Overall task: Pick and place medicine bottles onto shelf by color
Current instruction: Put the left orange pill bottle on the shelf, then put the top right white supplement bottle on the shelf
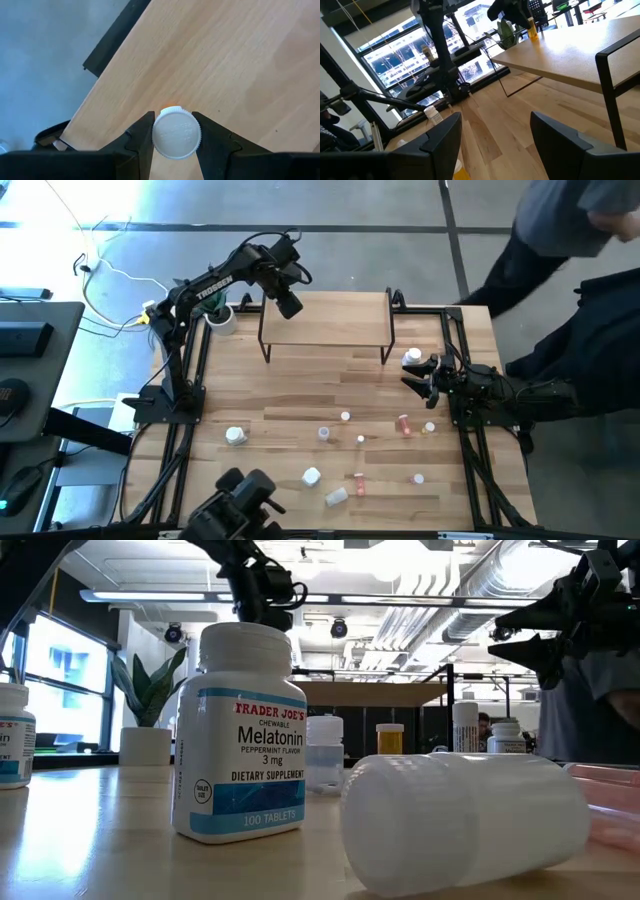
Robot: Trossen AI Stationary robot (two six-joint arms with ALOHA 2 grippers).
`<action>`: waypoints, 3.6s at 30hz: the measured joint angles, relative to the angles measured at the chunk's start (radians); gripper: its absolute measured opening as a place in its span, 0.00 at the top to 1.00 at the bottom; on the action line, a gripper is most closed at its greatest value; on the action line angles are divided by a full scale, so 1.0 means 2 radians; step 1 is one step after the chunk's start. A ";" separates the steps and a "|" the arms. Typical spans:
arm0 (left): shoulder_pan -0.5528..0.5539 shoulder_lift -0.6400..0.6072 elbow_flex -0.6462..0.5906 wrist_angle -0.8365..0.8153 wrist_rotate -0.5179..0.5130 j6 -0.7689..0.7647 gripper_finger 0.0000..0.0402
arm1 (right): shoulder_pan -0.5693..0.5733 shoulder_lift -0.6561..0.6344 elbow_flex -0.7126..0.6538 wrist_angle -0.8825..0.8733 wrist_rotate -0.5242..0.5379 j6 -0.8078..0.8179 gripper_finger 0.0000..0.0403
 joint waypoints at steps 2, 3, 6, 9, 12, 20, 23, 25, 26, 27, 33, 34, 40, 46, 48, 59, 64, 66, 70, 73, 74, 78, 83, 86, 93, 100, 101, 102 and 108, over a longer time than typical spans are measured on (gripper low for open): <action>0.000 0.001 0.000 0.002 0.000 0.001 0.72 | 0.000 0.000 0.000 0.000 0.000 0.000 0.44; 0.000 0.001 0.000 0.002 0.000 0.002 0.72 | 0.000 0.000 0.000 0.000 0.000 0.000 0.44; 0.000 0.002 0.000 0.005 -0.002 0.002 0.72 | 0.000 0.000 0.000 0.000 0.000 0.006 0.44; 0.000 0.002 0.000 0.006 -0.002 0.002 0.72 | 0.000 0.000 0.000 0.000 0.000 0.029 0.44; 0.000 0.002 0.000 0.007 -0.003 0.002 0.72 | 0.000 0.000 0.000 0.000 0.000 0.044 0.44; 0.000 0.005 -0.001 0.008 -0.003 0.002 0.64 | 0.000 0.000 0.000 0.000 0.000 0.062 0.44; 0.000 0.004 -0.001 0.009 -0.013 0.010 0.58 | 0.000 0.000 0.000 0.000 0.003 0.081 0.44; 0.000 0.004 -0.001 0.009 -0.035 0.011 0.53 | 0.000 0.000 0.000 0.000 0.008 0.084 0.44; 0.000 0.004 -0.001 0.009 -0.044 0.010 0.51 | 0.000 0.000 0.000 0.001 0.011 0.084 0.44; 0.000 0.004 -0.001 0.008 -0.050 0.010 0.49 | 0.000 0.000 0.000 0.003 0.013 0.084 0.44; 0.000 0.004 -0.001 0.006 -0.054 0.024 0.44 | 0.000 0.000 0.000 0.040 0.025 0.083 0.44; 0.000 0.004 -0.001 0.006 -0.054 0.023 0.44 | 0.000 0.000 0.000 0.043 0.027 0.083 0.44; -0.002 0.003 -0.001 0.005 -0.036 0.027 0.45 | 0.000 0.000 0.000 0.060 0.040 0.083 0.44; -0.004 -0.008 -0.001 0.009 -0.041 0.050 0.45 | 0.000 0.000 0.000 0.060 0.055 0.083 0.44; -0.004 -0.014 -0.001 0.010 -0.045 0.054 0.45 | 0.000 0.000 0.000 0.060 0.056 0.083 0.44; -0.009 -0.063 -0.001 0.010 -0.052 0.054 0.46 | -0.004 0.000 0.000 0.112 0.075 0.061 0.44; -0.016 -0.087 0.000 0.010 -0.006 0.045 0.46 | -0.005 0.000 0.023 0.100 0.087 0.045 0.44; -0.018 -0.092 0.000 0.010 0.028 0.028 0.46 | -0.005 0.000 0.043 0.082 0.089 0.027 0.44; -0.031 -0.094 0.000 0.011 0.100 0.016 0.46 | -0.005 0.005 0.098 0.020 0.108 -0.010 0.44; -0.050 -0.095 -0.005 0.024 0.120 0.015 0.46 | -0.005 0.018 0.144 -0.047 0.127 -0.023 0.44; -0.058 -0.095 -0.009 0.030 0.121 0.013 0.46 | -0.005 0.024 0.159 -0.072 0.131 -0.022 0.44; -0.089 -0.098 -0.035 0.061 0.121 0.002 0.46 | -0.005 0.052 0.219 -0.169 0.152 0.019 0.44; -0.127 -0.100 -0.070 0.093 0.122 -0.009 0.46 | -0.005 0.092 0.279 -0.261 0.159 0.043 0.44; -0.147 -0.100 -0.089 0.114 0.123 -0.020 0.46 | -0.005 0.116 0.305 -0.287 0.162 0.043 0.44; -0.188 -0.105 -0.126 0.148 0.148 -0.050 0.46 | -0.005 0.163 0.356 -0.346 0.183 0.043 0.44; -0.216 -0.135 -0.175 0.214 0.149 -0.087 0.46 | -0.005 0.198 0.399 -0.401 0.221 0.043 0.44; -0.218 -0.142 -0.186 0.222 0.149 -0.090 0.46 | -0.005 0.203 0.405 -0.406 0.228 0.043 0.44; -0.222 -0.149 -0.195 0.235 0.148 -0.095 0.46 | -0.005 0.208 0.412 -0.411 0.236 0.043 0.44; -0.234 -0.197 -0.259 0.297 0.146 -0.131 0.46 | -0.005 0.232 0.451 -0.439 0.266 0.029 0.44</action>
